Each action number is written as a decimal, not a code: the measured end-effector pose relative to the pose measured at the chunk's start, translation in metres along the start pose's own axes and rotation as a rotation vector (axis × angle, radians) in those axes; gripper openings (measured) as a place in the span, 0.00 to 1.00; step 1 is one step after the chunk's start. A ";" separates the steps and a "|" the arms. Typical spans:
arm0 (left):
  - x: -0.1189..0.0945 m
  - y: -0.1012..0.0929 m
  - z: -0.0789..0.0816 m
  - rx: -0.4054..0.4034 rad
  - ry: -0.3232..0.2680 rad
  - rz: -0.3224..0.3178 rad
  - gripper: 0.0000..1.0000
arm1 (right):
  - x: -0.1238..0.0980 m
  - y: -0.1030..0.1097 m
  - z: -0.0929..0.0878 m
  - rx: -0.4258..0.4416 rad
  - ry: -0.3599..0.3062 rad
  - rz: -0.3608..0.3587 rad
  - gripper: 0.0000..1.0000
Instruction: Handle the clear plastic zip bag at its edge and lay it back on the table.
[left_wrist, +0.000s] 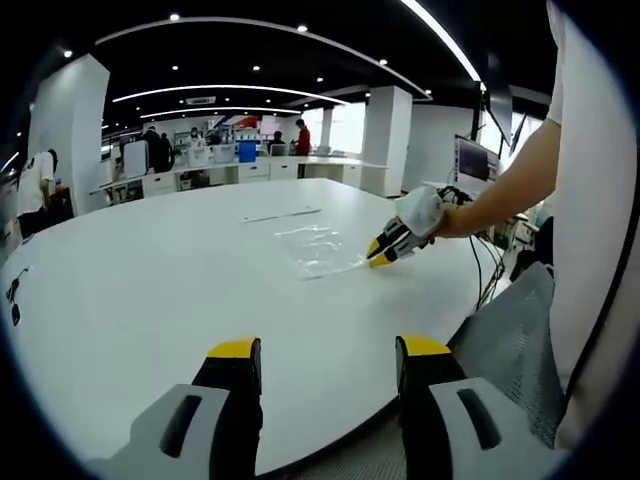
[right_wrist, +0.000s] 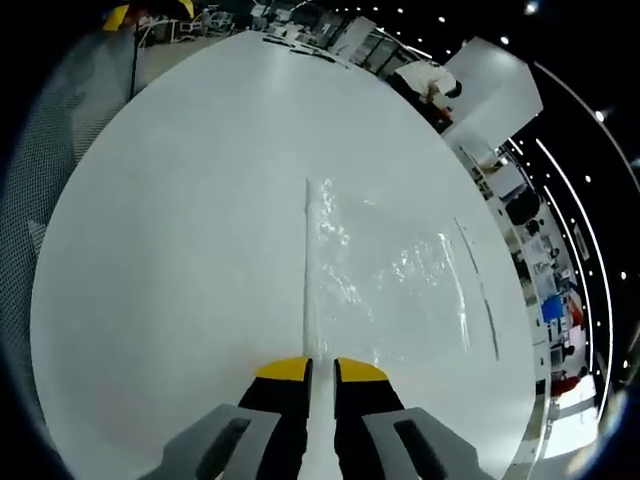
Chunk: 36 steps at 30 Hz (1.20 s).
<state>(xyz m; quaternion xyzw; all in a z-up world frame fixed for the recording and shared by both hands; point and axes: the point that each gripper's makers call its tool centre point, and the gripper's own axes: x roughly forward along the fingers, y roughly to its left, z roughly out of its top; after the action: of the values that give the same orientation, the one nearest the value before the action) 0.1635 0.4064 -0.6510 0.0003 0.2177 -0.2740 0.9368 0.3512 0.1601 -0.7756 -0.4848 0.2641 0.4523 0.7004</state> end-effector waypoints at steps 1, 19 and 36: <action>0.000 0.000 0.000 0.000 0.000 0.000 0.52 | 0.000 0.000 0.000 -0.005 0.001 0.000 0.05; 0.000 -0.002 0.005 0.000 -0.008 0.009 0.52 | 0.005 -0.001 0.002 -0.007 0.012 0.033 0.00; -0.001 0.001 0.003 0.001 -0.009 0.001 0.52 | -0.011 -0.006 0.016 -0.035 -0.021 0.025 0.00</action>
<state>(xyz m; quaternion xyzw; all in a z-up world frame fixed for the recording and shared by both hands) 0.1641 0.4069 -0.6483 -0.0006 0.2136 -0.2738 0.9378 0.3500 0.1695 -0.7579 -0.4891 0.2547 0.4706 0.6888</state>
